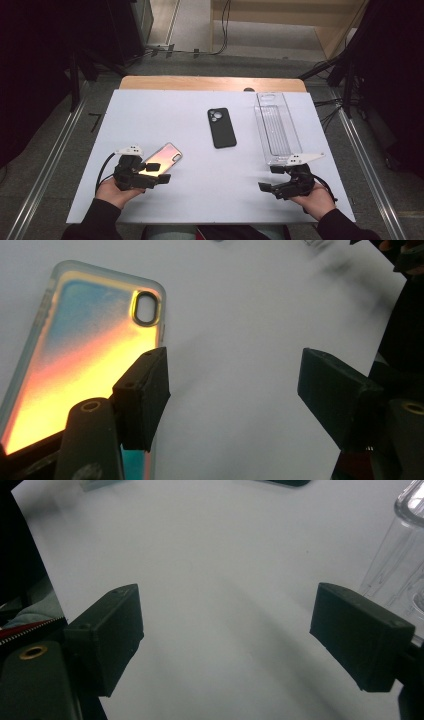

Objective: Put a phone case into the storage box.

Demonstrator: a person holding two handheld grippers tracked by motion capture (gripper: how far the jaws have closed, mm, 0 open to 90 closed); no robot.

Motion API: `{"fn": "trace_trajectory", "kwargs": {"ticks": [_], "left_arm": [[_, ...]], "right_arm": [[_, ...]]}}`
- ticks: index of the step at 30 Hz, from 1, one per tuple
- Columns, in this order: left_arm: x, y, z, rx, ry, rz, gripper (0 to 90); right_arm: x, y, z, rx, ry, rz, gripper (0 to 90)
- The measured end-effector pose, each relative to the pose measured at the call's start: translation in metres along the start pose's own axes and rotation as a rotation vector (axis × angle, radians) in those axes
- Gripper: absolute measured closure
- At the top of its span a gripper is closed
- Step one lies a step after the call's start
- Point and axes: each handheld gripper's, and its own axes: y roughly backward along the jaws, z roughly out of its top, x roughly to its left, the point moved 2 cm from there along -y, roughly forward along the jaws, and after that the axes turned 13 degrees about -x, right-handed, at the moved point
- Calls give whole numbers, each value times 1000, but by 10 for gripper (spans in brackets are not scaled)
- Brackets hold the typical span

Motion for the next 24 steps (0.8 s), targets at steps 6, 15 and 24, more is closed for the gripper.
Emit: {"fn": "trace_trajectory", "kwargs": {"ticks": [6, 15, 24], "left_arm": [[1, 3, 3, -16, -13, 13, 285], [10, 6, 13, -57, -45, 26, 257], [26, -4, 25, -53, -96, 48, 214]], "right_arm": [[0, 1, 0, -1, -1, 1, 120], [0, -1, -1, 7, 0, -4, 119], [-1, -1, -1, 9, 4, -6, 120]]}}
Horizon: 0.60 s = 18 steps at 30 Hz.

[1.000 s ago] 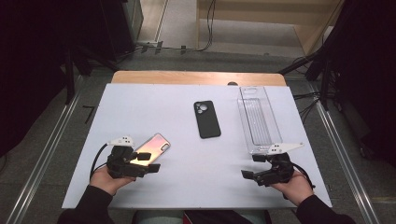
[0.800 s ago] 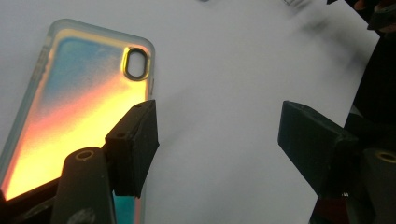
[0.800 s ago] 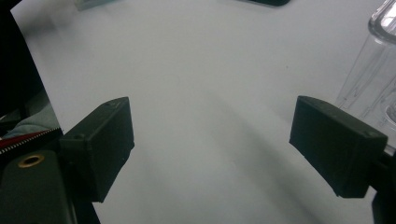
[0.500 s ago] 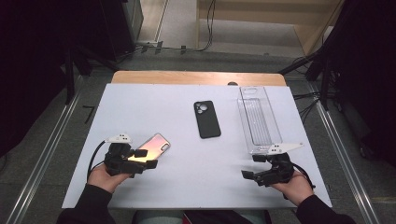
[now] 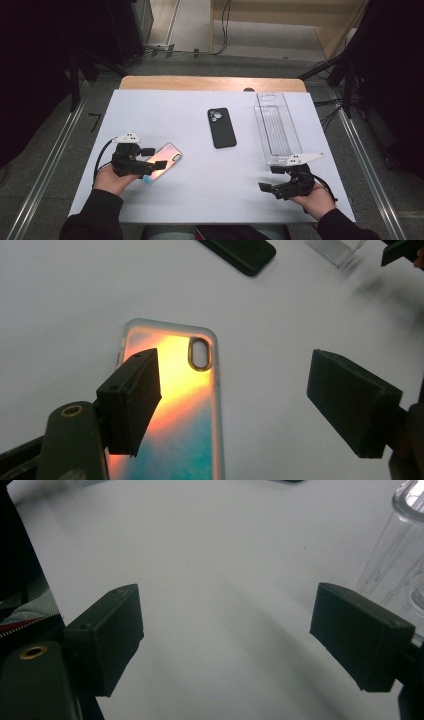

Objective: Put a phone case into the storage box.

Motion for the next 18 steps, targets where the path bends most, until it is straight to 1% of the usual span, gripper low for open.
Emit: {"fn": "trace_trajectory", "kwargs": {"ticks": [1, 2, 3, 5, 6, 7, 8, 9, 10, 13, 17, 18], "left_arm": [[2, -1, 1, 5, -5, 1, 214], [2, -1, 1, 5, -5, 1, 213], [4, -4, 1, 9, 2, 3, 208], [6, -5, 2, 15, -1, 5, 200], [8, -7, 4, 10, -6, 15, 170], [9, -8, 5, -6, -20, 17, 155], [10, -9, 6, -25, -26, 12, 109], [10, -9, 6, -25, -26, 12, 55], [11, -11, 10, -25, -40, 25, 0], [13, -13, 11, -13, -33, 20, 0], [14, -15, 9, 0, -43, 25, 43], [14, -16, 8, 11, -44, 48, 56]], "right_arm": [[0, 0, 0, -1, -1, 0, 120], [0, 0, 0, 0, 0, -1, 120], [0, 0, 0, 0, 0, 0, 120], [0, 0, 0, 1, 0, -1, 120], [0, 0, 0, 1, -1, 1, 119], [0, 0, 0, 1, -2, 1, 119], [0, 0, 0, 1, -3, 2, 119], [0, 0, 0, 1, -3, 2, 119], [0, 0, 0, 3, -2, 4, 120], [0, -1, 0, 2, -3, 5, 119], [0, 0, 0, 1, -3, 3, 119], [0, 1, 0, -1, -4, 4, 120]]}}
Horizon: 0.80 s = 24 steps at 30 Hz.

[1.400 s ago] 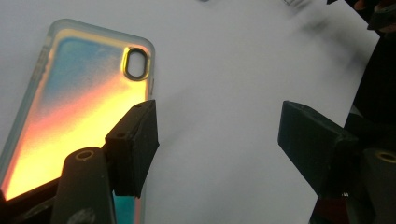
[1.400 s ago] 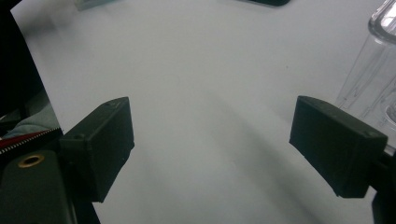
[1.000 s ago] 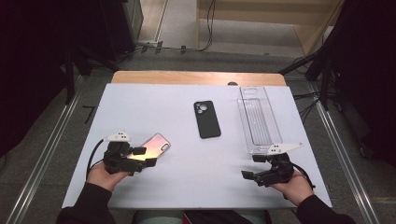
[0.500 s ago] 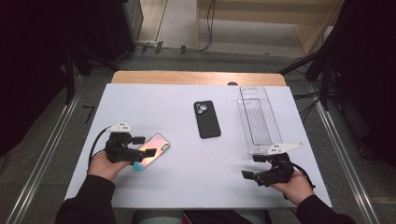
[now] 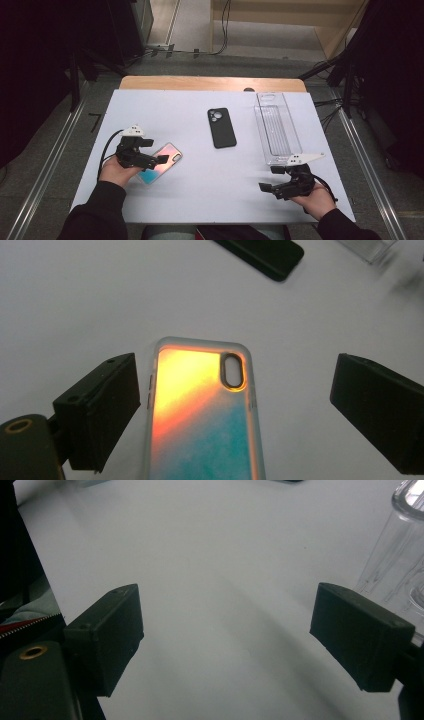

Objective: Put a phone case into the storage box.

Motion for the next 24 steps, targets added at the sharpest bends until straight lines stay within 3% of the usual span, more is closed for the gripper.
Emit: {"fn": "trace_trajectory", "kwargs": {"ticks": [3, 6, 9, 18, 24], "left_arm": [[1, -1, -2, 17, 10, -14, 57], [1, -2, -5, 25, -10, 8, 90], [3, -5, -9, 34, -3, 24, 90], [2, -14, -23, 112, -33, 58, 127], [4, -17, -27, 130, -45, 87, 127]], "right_arm": [[0, 0, 0, 1, -1, -1, 120], [0, 0, 0, 1, 1, -2, 120], [0, 0, 0, -1, -1, -2, 119], [0, 0, 0, 1, 2, -2, 120], [0, 0, 0, 1, 1, -1, 120]]}}
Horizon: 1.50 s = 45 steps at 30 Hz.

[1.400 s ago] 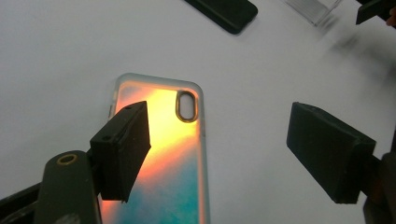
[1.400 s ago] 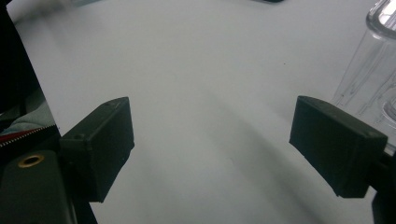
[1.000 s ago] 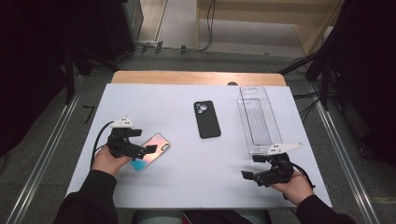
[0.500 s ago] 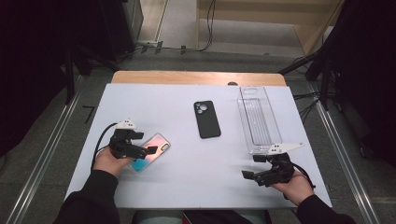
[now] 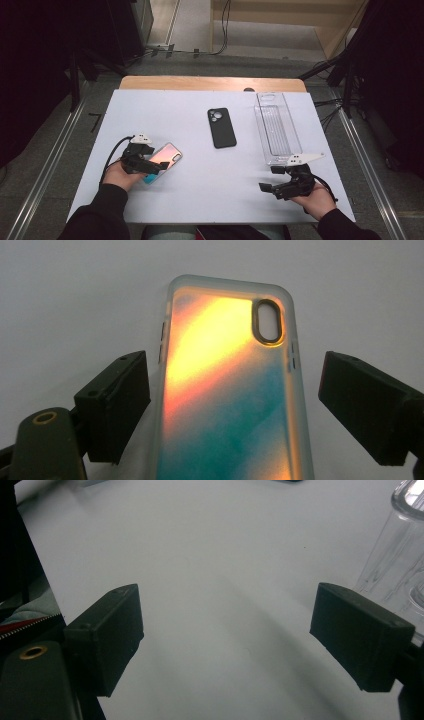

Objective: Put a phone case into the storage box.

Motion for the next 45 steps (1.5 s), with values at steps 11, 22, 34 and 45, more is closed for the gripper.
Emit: {"fn": "trace_trajectory", "kwargs": {"ticks": [11, 22, 34, 45], "left_arm": [[-5, -4, -8, 8, -59, 22, 128], [-14, -6, -17, -26, -148, 79, 129], [-13, -5, -17, -36, -138, 84, 166], [-10, -3, -12, -18, -89, 97, 169]], "right_arm": [[0, 0, 0, 5, -1, -6, 120], [0, 0, -1, 5, 0, -8, 119], [0, 0, -1, 10, 3, -13, 120], [0, 0, -1, 7, 2, -11, 120]]}}
